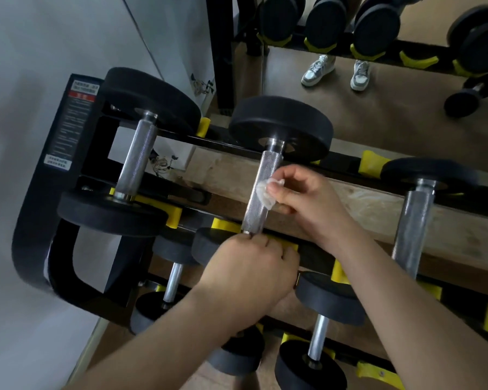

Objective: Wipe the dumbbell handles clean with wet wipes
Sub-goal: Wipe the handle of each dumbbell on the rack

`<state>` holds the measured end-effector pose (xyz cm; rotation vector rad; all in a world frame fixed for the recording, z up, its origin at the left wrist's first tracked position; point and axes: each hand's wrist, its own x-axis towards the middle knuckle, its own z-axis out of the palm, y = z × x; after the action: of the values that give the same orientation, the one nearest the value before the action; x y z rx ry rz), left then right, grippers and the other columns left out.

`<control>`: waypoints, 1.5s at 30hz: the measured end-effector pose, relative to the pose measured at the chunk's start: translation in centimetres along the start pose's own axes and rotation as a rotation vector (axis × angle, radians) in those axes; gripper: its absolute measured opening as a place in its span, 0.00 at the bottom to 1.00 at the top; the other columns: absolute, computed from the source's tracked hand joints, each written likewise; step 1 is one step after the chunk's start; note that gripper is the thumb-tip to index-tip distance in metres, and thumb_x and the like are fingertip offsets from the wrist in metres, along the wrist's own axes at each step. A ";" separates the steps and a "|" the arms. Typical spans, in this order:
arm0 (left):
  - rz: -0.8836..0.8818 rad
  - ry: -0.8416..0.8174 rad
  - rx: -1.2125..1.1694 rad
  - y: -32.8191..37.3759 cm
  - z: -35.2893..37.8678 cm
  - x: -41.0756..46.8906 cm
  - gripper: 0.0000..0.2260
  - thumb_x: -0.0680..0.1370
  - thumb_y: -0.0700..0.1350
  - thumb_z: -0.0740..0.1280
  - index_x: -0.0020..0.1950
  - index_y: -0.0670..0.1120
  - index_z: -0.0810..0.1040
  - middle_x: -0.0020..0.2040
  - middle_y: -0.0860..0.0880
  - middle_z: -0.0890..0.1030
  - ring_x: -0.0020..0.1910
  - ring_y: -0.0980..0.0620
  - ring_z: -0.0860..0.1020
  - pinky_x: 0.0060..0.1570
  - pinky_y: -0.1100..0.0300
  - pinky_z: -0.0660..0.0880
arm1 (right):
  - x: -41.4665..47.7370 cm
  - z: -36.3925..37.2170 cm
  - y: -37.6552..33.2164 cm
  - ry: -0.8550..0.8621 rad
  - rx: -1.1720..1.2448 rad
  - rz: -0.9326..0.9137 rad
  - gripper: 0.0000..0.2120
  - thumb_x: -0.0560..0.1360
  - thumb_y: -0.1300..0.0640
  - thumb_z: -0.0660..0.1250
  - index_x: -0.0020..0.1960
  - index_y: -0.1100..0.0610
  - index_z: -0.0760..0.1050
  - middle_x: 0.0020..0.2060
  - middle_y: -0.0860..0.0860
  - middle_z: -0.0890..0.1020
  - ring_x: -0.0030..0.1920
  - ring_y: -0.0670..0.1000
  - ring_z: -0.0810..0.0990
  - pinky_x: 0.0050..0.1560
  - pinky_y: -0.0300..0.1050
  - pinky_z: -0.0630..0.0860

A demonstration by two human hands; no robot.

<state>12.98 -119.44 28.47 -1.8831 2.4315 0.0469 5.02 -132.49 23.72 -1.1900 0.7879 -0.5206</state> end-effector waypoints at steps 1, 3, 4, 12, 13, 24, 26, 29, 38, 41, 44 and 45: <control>0.036 0.032 -0.016 -0.5 0.1 -0.1 0.15 0.60 0.56 0.78 0.35 0.50 0.79 0.29 0.52 0.77 0.26 0.51 0.76 0.26 0.63 0.69 | 0.3 0.1 0.0 -0.019 0.156 0.057 0.05 0.68 0.59 0.73 0.39 0.50 0.80 0.41 0.50 0.80 0.39 0.47 0.75 0.33 0.37 0.70; 0.061 0.065 -0.071 -1.5 0.3 -0.7 0.15 0.64 0.59 0.75 0.37 0.49 0.79 0.30 0.52 0.77 0.27 0.51 0.77 0.26 0.63 0.70 | 0.7 0.6 -0.2 0.008 0.229 0.085 0.07 0.69 0.63 0.73 0.38 0.51 0.79 0.39 0.53 0.79 0.37 0.48 0.73 0.32 0.37 0.69; 0.054 0.091 -0.102 -1.9 0.2 -1.0 0.16 0.66 0.61 0.72 0.38 0.49 0.80 0.31 0.53 0.78 0.28 0.51 0.77 0.25 0.63 0.71 | 0.7 1.0 -0.3 0.039 0.178 0.069 0.09 0.71 0.65 0.72 0.37 0.52 0.79 0.37 0.52 0.79 0.36 0.48 0.73 0.32 0.38 0.69; -0.042 0.395 -0.846 -4.2 1.0 -2.1 0.22 0.66 0.56 0.79 0.54 0.45 0.83 0.49 0.54 0.83 0.50 0.58 0.81 0.49 0.56 0.77 | -1.2 0.3 -3.4 0.208 -0.407 -0.062 0.01 0.75 0.59 0.69 0.45 0.54 0.78 0.38 0.49 0.82 0.34 0.40 0.78 0.38 0.37 0.78; -0.074 0.389 -0.887 -4.6 1.5 -2.8 0.23 0.65 0.56 0.79 0.55 0.45 0.83 0.51 0.55 0.83 0.53 0.58 0.80 0.52 0.56 0.76 | -1.4 0.2 -3.2 0.210 -0.486 -0.101 0.02 0.75 0.58 0.69 0.44 0.52 0.78 0.39 0.47 0.82 0.36 0.41 0.80 0.41 0.39 0.78; -0.270 0.307 -1.222 -5.9 2.6 -5.1 0.23 0.62 0.56 0.79 0.54 0.53 0.83 0.51 0.54 0.82 0.56 0.48 0.78 0.56 0.61 0.72 | -1.6 2.6 0.1 0.298 -0.807 -0.423 0.03 0.74 0.56 0.71 0.45 0.54 0.81 0.38 0.46 0.81 0.38 0.43 0.78 0.38 0.41 0.76; -0.299 0.309 -1.265 -6.1 2.6 -5.3 0.23 0.62 0.58 0.78 0.54 0.53 0.83 0.51 0.53 0.82 0.55 0.48 0.78 0.55 0.62 0.72 | -1.9 2.3 -0.1 0.164 -0.878 -0.419 0.03 0.72 0.58 0.73 0.42 0.54 0.79 0.35 0.41 0.77 0.36 0.40 0.75 0.35 0.33 0.72; -0.314 0.298 -1.285 -6.2 2.4 -5.2 0.23 0.61 0.59 0.79 0.53 0.53 0.84 0.51 0.53 0.82 0.54 0.49 0.78 0.54 0.63 0.73 | 0.9 1.8 -2.1 0.282 -0.940 -0.499 0.03 0.74 0.57 0.72 0.42 0.54 0.79 0.37 0.41 0.75 0.35 0.39 0.72 0.36 0.28 0.66; -0.310 0.125 -1.341 -7.3 -0.7 -3.8 0.12 0.74 0.53 0.70 0.56 0.54 0.82 0.57 0.52 0.80 0.60 0.52 0.77 0.58 0.64 0.73 | 0.1 1.4 -1.5 0.250 -0.874 -0.423 0.06 0.74 0.50 0.70 0.45 0.53 0.80 0.36 0.40 0.78 0.35 0.36 0.75 0.37 0.28 0.68; -0.436 0.298 -1.046 -7.2 -1.0 -0.5 0.14 0.75 0.46 0.70 0.60 0.55 0.80 0.55 0.57 0.79 0.55 0.60 0.78 0.52 0.71 0.74 | 0.4 1.8 -1.7 0.337 -0.711 -0.402 0.06 0.75 0.53 0.68 0.49 0.53 0.81 0.42 0.43 0.81 0.43 0.40 0.78 0.43 0.30 0.71; -0.382 0.349 -0.772 -7.8 0.1 2.5 0.17 0.74 0.48 0.70 0.63 0.52 0.78 0.56 0.57 0.77 0.53 0.61 0.77 0.52 0.66 0.77 | -1.4 2.4 -1.2 0.194 -0.613 -0.307 0.10 0.78 0.57 0.65 0.57 0.52 0.79 0.50 0.43 0.76 0.50 0.39 0.76 0.50 0.29 0.73; -0.389 0.364 -0.720 -8.1 0.6 3.1 0.17 0.73 0.49 0.71 0.61 0.51 0.79 0.55 0.57 0.78 0.51 0.62 0.76 0.51 0.66 0.77 | -1.3 2.2 -1.1 0.228 -0.573 -0.285 0.11 0.77 0.58 0.65 0.59 0.51 0.78 0.52 0.44 0.75 0.51 0.39 0.77 0.51 0.31 0.75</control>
<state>20.03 -124.42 27.79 -2.8586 2.3911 0.7008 5.98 -130.55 25.45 -1.8124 1.0063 -0.6986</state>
